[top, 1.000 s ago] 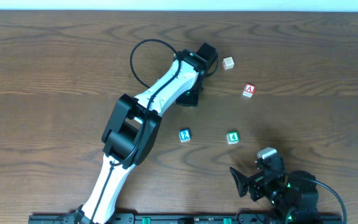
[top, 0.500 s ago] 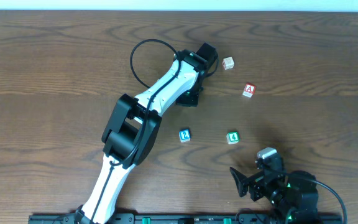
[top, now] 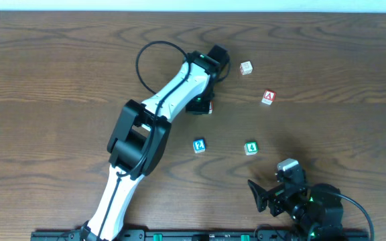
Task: Spell out Ai2
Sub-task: 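Lower the 'I' block onto the table and open the left gripper, then move the left gripper to the blue '2' block and grasp it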
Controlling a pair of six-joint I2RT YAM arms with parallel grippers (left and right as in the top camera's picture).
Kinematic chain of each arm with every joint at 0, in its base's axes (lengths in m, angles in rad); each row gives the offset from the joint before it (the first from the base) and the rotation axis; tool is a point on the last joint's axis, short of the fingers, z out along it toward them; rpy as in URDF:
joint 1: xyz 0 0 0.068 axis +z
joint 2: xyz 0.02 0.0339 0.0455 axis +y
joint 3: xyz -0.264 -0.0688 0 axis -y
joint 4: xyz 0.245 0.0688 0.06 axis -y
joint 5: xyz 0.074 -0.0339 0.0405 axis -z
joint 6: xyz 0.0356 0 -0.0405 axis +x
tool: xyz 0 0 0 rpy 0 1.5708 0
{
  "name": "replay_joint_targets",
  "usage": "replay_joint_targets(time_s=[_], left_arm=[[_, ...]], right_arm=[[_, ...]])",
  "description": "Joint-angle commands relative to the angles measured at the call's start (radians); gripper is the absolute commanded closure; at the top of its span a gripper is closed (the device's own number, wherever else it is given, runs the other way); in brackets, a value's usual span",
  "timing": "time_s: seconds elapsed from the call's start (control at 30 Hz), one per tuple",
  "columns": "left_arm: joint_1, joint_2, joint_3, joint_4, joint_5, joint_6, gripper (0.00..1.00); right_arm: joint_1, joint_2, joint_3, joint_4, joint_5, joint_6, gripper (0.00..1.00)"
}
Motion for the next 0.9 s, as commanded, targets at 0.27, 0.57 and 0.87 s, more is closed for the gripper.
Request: replay_joint_targets(time_s=[0.27, 0.57, 0.87], left_arm=[[0.16, -0.119, 0.018, -0.151, -0.026, 0.156, 0.33], [0.4, -0.32, 0.019, 0.029, 0.096, 1.001, 0.05], [0.494, -0.449, 0.019, -0.008, 0.299, 1.975, 0.05]], right_arm=[[-0.009, -0.005, -0.005, -0.002, -0.01, 0.013, 0.01], [-0.009, -0.005, -0.005, -0.002, -0.01, 0.013, 0.01], [-0.009, -0.005, -0.005, -0.002, -0.01, 0.013, 0.01]])
